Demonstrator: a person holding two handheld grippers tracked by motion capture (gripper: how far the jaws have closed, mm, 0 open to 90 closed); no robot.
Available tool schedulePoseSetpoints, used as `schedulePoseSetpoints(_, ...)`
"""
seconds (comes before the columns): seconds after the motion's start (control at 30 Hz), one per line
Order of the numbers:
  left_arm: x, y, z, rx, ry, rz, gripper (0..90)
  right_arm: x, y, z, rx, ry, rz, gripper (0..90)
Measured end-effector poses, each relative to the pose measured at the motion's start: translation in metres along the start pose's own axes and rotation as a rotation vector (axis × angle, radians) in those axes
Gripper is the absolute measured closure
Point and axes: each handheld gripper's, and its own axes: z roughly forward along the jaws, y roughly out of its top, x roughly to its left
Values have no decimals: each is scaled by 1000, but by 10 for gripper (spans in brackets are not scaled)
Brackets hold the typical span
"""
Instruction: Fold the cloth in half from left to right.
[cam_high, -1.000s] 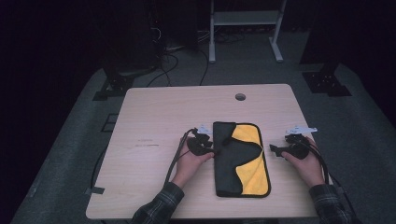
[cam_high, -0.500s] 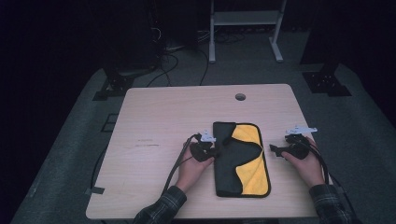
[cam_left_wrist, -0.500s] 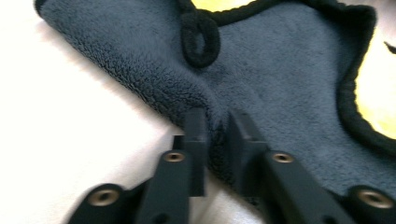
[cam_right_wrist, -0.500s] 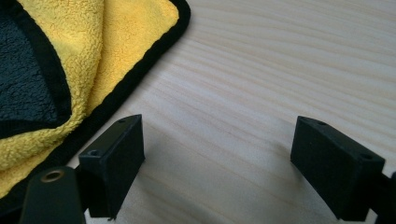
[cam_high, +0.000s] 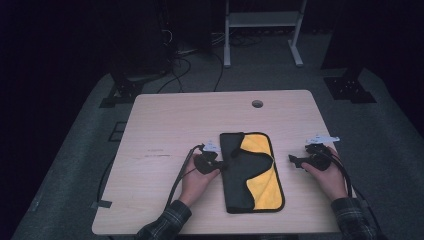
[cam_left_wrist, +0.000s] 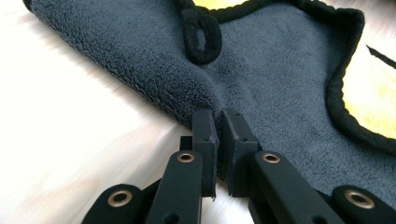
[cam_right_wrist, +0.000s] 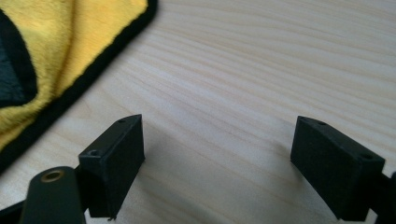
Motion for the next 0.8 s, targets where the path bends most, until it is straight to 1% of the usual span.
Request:
schedulePoseSetpoints(0.03, 0, 0, 0, 0, 0, 0, 843, 0, 0, 0, 0, 0, 0, 162)
schedulePoseSetpoints(0.13, 8, -7, -12, 3, 14, -4, 843, 0, 0, 0, 0, 0, 1, 161)
schedulePoseSetpoints(0.23, 18, -14, -24, 2, 30, -21, 843, 0, 0, 0, 0, 0, 1, 162)
schedulePoseSetpoints(0.27, 26, -19, -32, 2, 43, -26, 843, 0, 0, 0, 0, 0, 1, 161)
schedulePoseSetpoints(0.3, 26, -19, -32, 2, 43, -26, 843, 0, 0, 0, 0, 0, 1, 161)
schedulePoseSetpoints(0.33, 33, -22, -38, 1, 55, -40, 843, 0, 0, 0, 0, 0, 2, 161)
schedulePoseSetpoints(0.4, 38, -24, -42, -1, 73, -44, 843, 0, 0, 0, 0, -1, 3, 161)
schedulePoseSetpoints(0.5, 41, -26, -45, -3, 76, -53, 843, 0, 0, 0, 1, -2, 5, 161)
schedulePoseSetpoints(0.57, 40, -28, -45, 4, 78, -50, 841, 0, 0, 0, 1, -2, 5, 160)
schedulePoseSetpoints(0.63, 38, -29, -46, 11, 86, -33, 841, 0, 0, 0, 1, -2, 5, 160)
schedulePoseSetpoints(0.67, 36, -29, -47, 20, 88, -29, 842, 0, 0, 0, 1, -2, 5, 160)
schedulePoseSetpoints(0.77, 36, -31, -48, 22, 86, -26, 841, 0, 0, 0, 1, -2, 5, 160)
schedulePoseSetpoints(0.8, 36, -32, -48, 18, 84, -38, 836, 0, 0, 0, 1, -2, 5, 160)
